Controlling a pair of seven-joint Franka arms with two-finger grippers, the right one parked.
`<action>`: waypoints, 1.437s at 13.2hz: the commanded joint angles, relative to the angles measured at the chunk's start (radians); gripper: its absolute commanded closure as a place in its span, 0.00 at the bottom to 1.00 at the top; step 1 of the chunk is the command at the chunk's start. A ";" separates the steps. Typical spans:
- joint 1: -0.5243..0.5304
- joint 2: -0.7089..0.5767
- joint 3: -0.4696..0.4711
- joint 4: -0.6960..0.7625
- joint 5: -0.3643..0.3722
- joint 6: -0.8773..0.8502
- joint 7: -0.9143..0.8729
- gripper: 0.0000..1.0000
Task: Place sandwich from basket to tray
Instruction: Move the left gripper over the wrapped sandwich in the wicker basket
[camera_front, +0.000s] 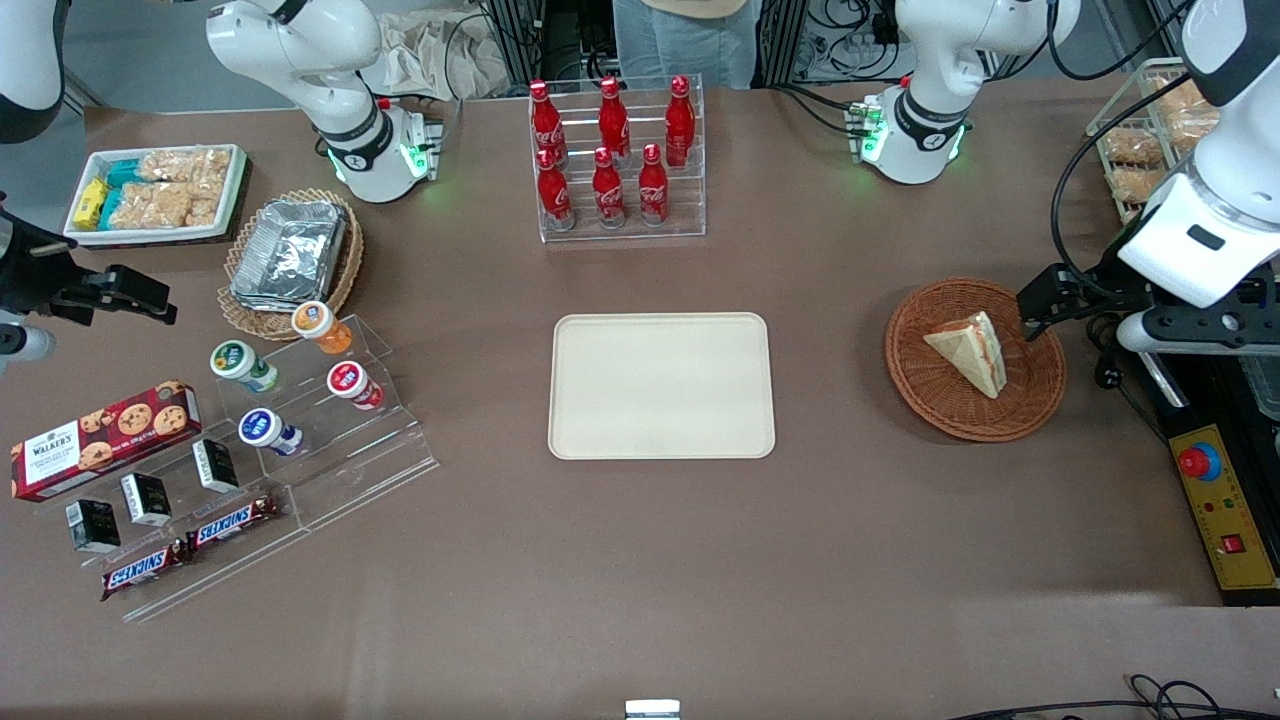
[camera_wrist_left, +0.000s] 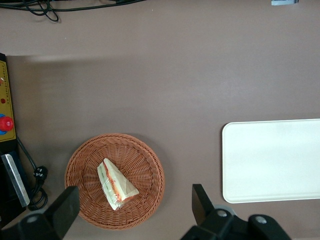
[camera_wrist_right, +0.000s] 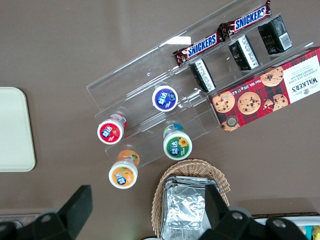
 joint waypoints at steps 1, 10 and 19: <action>0.009 -0.007 -0.003 -0.006 0.007 -0.015 0.015 0.00; 0.006 -0.007 -0.003 -0.012 0.017 -0.048 -0.090 0.00; 0.010 -0.208 0.032 -0.292 0.089 -0.087 -0.649 0.00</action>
